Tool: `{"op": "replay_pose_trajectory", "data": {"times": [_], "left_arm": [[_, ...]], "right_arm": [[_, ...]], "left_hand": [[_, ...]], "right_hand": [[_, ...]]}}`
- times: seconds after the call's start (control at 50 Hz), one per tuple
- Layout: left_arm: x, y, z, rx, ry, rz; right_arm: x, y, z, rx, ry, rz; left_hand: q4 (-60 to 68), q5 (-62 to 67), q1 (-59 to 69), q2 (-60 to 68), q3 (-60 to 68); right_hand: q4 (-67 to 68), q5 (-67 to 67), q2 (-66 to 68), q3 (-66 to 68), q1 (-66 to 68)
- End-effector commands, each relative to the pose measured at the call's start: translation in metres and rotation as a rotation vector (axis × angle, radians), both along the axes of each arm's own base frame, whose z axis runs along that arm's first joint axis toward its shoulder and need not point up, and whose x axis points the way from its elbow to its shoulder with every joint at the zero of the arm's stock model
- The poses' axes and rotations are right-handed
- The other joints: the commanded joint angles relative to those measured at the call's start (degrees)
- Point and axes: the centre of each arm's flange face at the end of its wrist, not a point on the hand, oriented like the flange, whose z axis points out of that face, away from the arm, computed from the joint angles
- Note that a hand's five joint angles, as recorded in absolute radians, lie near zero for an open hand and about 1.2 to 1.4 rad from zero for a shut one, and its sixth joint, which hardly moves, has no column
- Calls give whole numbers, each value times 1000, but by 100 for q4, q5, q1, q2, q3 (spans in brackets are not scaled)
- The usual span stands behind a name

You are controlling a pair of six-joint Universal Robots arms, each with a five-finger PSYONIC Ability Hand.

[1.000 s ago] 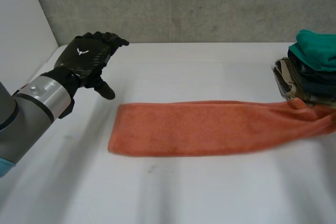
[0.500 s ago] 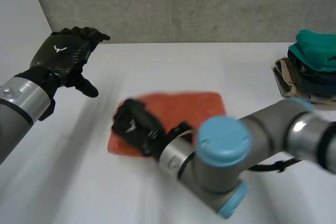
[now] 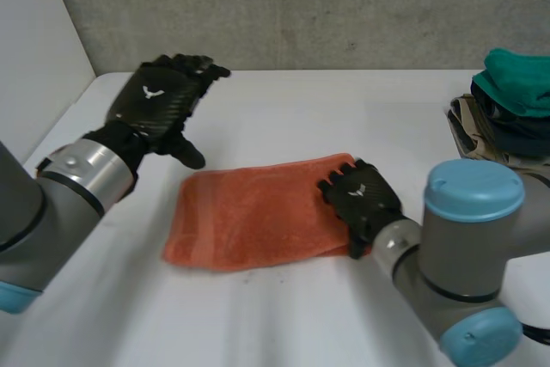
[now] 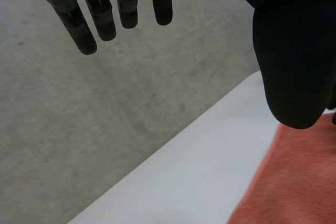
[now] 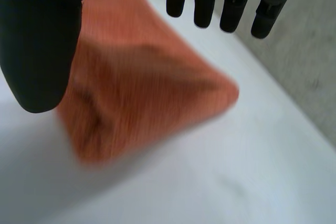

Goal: Fold the laundry.

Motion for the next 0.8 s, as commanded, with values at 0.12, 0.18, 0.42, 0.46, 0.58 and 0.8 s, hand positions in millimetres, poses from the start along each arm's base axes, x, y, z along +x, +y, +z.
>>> {"op": "replay_pose_trajectory", "data": {"times": [0.12,0.18,0.42,0.46,0.58,0.8], "left_arm": [[-7,5,-7,15,-9,-26],[-7,5,-3,4,-5,-22],[14,3,10,-21,7,49],[23,0,11,-21,12,97],[31,-3,7,14,39,167],[3,0,9,53,102,83]], "right_arm": [[-40,-32,7,-134,27,-111],[-31,-32,40,-273,-21,-90],[110,72,20,-304,-82,497],[118,80,4,-263,-66,556],[123,81,3,-160,-112,551],[53,-6,86,37,-516,131]], "left_hand": [[-222,-305,-295,-224,-270],[-222,-305,-295,-224,-270],[-222,-305,-295,-224,-270],[-188,-271,-262,-191,-236],[-105,-188,-178,-107,-153],[-54,-137,-127,-56,-102]], "right_hand": [[6471,6434,6469,6463,6478],[6471,6434,6469,6463,6478],[6471,6434,6469,6463,6478],[6471,6434,6469,6463,6478],[-529,-566,-531,-537,-522],[-529,-566,-531,-537,-522]]}}
